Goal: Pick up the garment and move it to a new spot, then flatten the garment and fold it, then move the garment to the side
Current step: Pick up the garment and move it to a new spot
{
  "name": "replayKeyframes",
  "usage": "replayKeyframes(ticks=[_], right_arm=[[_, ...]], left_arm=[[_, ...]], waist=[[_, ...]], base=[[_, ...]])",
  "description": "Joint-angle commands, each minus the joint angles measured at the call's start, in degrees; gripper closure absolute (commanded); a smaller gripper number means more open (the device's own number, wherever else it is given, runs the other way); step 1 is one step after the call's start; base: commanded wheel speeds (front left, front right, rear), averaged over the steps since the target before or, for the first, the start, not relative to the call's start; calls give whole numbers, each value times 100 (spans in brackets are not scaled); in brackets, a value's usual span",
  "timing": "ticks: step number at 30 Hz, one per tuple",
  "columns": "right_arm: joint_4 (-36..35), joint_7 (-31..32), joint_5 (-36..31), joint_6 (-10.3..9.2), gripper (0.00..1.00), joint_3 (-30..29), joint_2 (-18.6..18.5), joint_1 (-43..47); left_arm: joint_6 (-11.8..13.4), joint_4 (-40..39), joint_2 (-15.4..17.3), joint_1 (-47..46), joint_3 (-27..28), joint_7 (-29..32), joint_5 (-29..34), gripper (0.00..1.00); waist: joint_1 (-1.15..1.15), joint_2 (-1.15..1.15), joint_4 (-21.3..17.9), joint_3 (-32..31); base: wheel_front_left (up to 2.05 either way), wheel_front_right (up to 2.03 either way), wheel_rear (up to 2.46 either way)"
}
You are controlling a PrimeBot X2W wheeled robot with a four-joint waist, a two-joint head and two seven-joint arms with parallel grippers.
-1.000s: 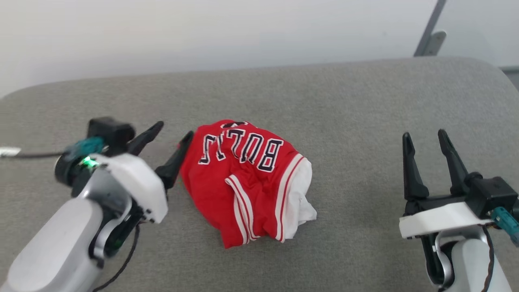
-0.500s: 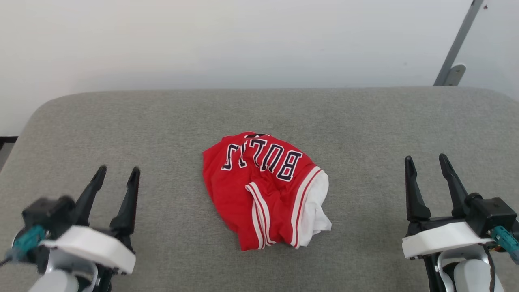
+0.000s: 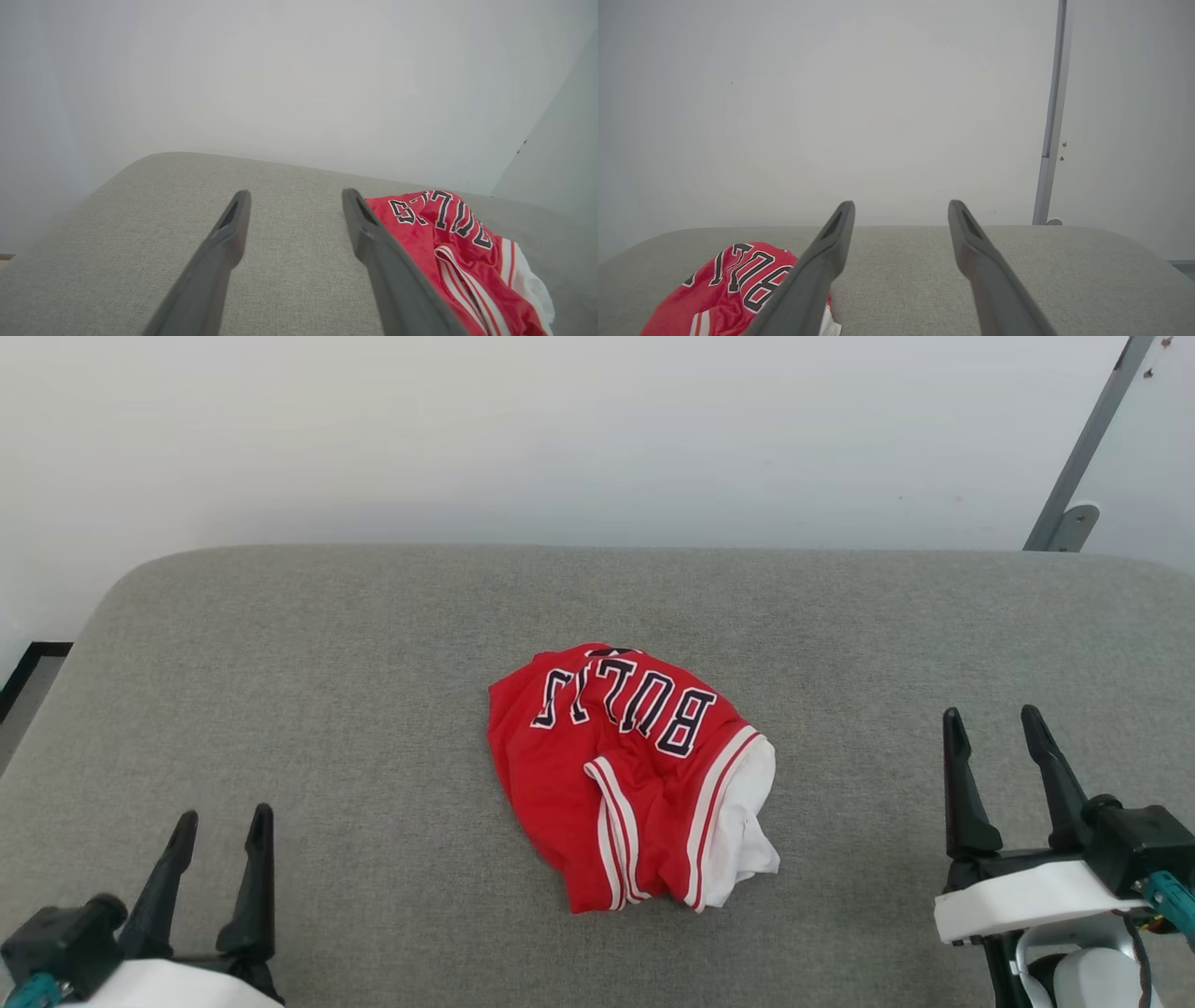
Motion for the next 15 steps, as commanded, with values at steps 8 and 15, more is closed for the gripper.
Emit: replayKeyframes(ticks=[8, 15], right_arm=[[-36, 0, 75, 0, 0, -69, 1, 137], [-53, -9, 165, 0, 0, -152, 0, 207]], left_arm=[[-520, 148, -583, 407, 542, -41, 594, 0], [-912, 212, -1027, 512, 958, -42, 1020, 0]], waist=[[0, 0, 6, 9], [0, 0, -19, 34]], base=[[0, 0, 0], [0, 0, 0]])
